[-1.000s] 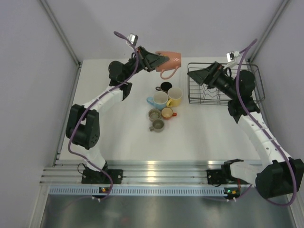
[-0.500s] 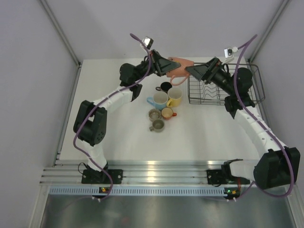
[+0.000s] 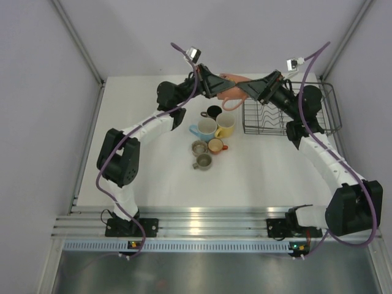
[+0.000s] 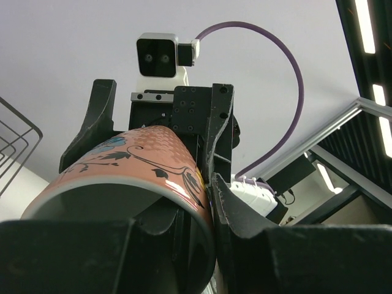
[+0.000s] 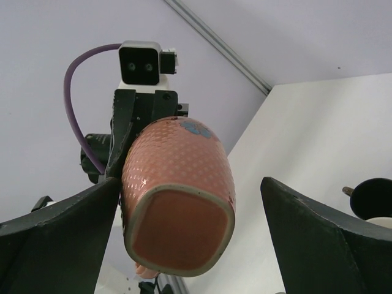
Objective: Load the cups into the dish rack
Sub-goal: Pass the cup from the left arm to the right
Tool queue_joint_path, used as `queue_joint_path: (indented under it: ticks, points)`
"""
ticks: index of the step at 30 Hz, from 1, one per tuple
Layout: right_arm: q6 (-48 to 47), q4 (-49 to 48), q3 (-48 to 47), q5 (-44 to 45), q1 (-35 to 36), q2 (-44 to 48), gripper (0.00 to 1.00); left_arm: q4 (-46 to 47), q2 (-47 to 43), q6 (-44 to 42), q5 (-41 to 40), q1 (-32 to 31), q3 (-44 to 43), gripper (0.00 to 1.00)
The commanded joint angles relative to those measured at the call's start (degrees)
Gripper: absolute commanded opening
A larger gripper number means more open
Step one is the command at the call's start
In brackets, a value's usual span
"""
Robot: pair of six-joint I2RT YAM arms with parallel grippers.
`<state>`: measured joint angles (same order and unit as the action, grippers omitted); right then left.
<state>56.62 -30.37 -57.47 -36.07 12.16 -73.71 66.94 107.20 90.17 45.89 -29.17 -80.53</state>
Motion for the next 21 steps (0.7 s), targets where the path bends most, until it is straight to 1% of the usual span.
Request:
queue_joint_path:
  ticks: [1, 3, 4, 5, 8, 11, 12, 13, 14, 17, 18, 21]
  points:
    - [0.77, -4.79, -2.91, -0.75, 1.11, -0.20, 0.99, 8.38, 0.20, 1.06, -1.94, -0.63, -4.54, 0.00]
    - [0.77, -4.87, -3.00, -0.84, 1.46, -0.29, 0.98, 8.39, 0.64, 1.15, -1.86, -0.80, -5.07, 0.00]
    - [0.69, -4.79, -3.08, -0.93, 1.55, -0.55, 0.93, 8.39, 0.64, 1.06, -1.86, -0.89, -5.07, 0.00]
    - [0.60, -4.18, -3.17, -0.84, 1.72, -0.47, 0.78, 8.39, 0.64, 1.06, -1.86, -0.98, -5.07, 0.00]
    - [-0.02, -3.65, -2.82, -1.01, 1.90, -0.29, 0.62, 8.39, 0.65, 1.15, -1.68, -1.07, -5.07, 0.00]
    - [-0.72, -2.86, -2.38, -0.49, 2.16, 0.15, 0.26, 8.39, 0.38, 1.15, -1.59, -1.15, -4.55, 0.00]
    - [-1.07, -1.55, -2.21, 0.21, 2.16, 0.32, 0.09, 8.39, 0.38, 1.15, -1.59, -1.15, -4.37, 0.00]
    - [-1.77, -1.01, -2.20, 0.56, 2.16, 0.50, 0.02, 8.39, 0.21, 1.06, -1.50, -1.24, -4.11, 0.00]
    - [-1.95, -0.66, -2.12, 1.00, 2.16, 0.67, 0.00, 8.39, 0.12, 0.97, -1.50, -1.24, -3.85, 0.00]
    - [-2.39, -0.22, -1.77, 2.14, 2.16, 1.03, 0.00, 8.39, -0.15, 0.80, -1.42, -1.24, -3.06, 0.00]
    - [-2.65, 0.39, -1.68, 3.02, 2.16, 1.20, 0.00, 8.39, -0.15, 0.88, -1.68, -1.24, -2.88, 0.01]
    - [-4.15, 2.15, -1.94, 4.69, 2.07, 2.17, 0.00, 8.39, -0.15, 1.24, -1.59, -1.24, -2.26, 0.17]
